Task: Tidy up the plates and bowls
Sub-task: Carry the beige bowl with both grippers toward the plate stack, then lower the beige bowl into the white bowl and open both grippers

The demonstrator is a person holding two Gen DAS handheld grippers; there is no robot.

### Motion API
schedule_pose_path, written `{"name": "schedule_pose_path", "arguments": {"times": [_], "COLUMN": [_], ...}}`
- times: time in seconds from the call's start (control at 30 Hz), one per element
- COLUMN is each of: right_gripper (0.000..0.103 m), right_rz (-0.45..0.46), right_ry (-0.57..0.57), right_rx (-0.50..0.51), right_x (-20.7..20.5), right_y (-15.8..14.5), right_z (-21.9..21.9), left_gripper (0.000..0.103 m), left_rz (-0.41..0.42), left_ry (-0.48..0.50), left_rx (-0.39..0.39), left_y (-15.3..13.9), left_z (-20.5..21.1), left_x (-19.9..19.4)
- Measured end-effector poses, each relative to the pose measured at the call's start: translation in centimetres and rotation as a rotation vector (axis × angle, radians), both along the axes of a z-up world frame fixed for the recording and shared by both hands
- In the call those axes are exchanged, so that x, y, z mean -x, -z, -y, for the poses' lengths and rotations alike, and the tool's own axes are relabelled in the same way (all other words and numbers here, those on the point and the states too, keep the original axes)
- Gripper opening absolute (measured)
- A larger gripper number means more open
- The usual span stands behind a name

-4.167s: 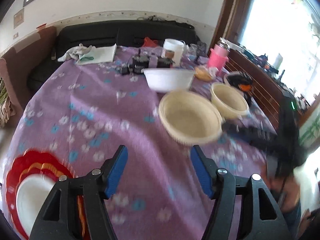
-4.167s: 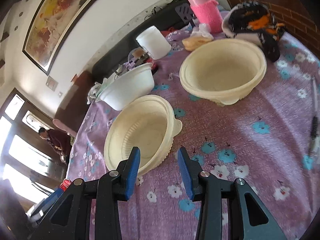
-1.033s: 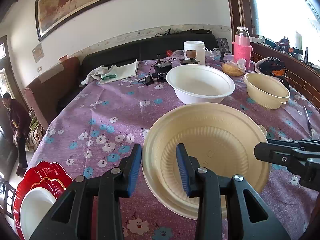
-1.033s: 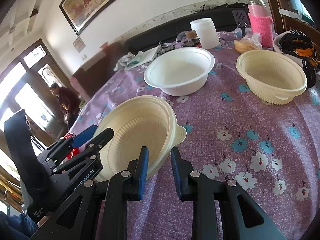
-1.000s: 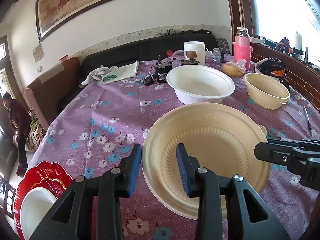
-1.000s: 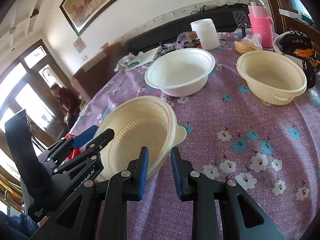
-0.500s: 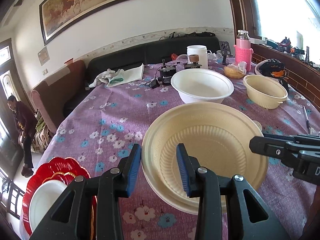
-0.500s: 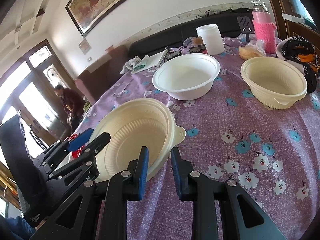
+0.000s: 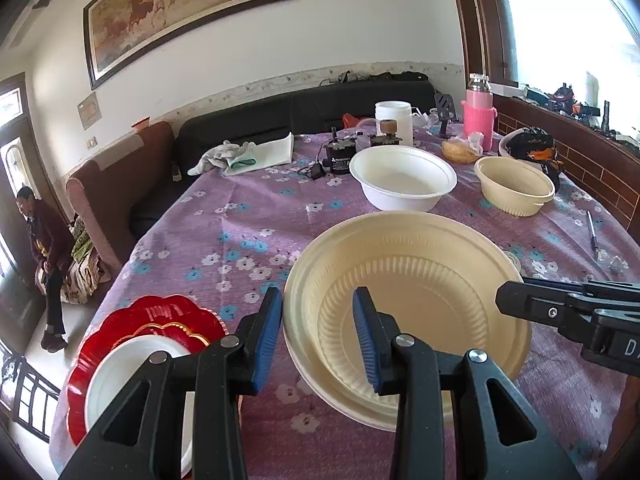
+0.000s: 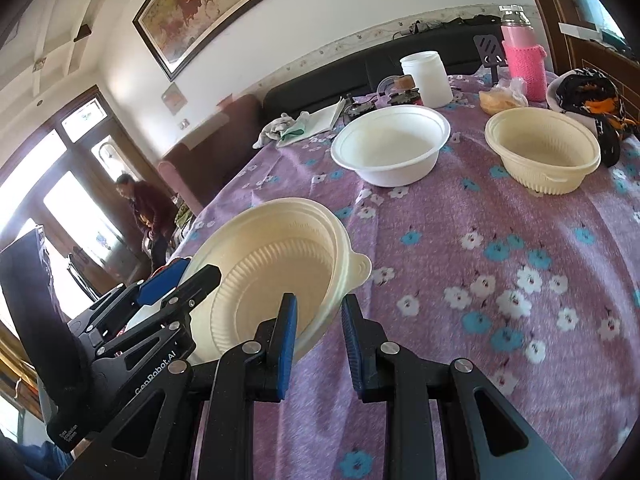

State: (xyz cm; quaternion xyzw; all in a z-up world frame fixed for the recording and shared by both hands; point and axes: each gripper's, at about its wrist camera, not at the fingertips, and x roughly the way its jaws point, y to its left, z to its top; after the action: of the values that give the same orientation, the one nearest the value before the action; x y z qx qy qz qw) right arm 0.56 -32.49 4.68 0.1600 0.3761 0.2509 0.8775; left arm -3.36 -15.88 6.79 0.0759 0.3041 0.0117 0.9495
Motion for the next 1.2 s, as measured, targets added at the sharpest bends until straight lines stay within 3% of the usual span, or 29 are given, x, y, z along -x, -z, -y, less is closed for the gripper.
{"name": "schedule_pose_path", "arguments": {"times": [0.4, 0.73, 0.97, 1.2], "right_gripper": [0.026, 0.026, 0.026, 0.026], "right_rz": [0.048, 0.022, 0.000, -0.065], "right_ry": [-0.042, -0.168, -0.268, -0.308], "right_rx": [0.023, 0.014, 0.036, 0.049], "right_x": [2.2, 2.6, 2.2, 1.5], "right_y": [-3.1, -4.4, -4.1, -2.2], "right_z": [-4.2, -10.9, -16.6, -19.5], "left_gripper": [0.040, 0.043, 0.043, 0.043], "left_rz": [0.064, 0.099, 0.051, -0.010], "left_ry": [-0.036, -0.139, -0.236, -0.264], "left_rx": [0.057, 0.108, 0.144, 0.175], "left_y": [-2.5, -3.9, -2.4, -0.2], "left_z": [-4.8, -11.9, -17.0, -18.9], "left_x": [3.6, 7.0, 7.8, 7.3]}}
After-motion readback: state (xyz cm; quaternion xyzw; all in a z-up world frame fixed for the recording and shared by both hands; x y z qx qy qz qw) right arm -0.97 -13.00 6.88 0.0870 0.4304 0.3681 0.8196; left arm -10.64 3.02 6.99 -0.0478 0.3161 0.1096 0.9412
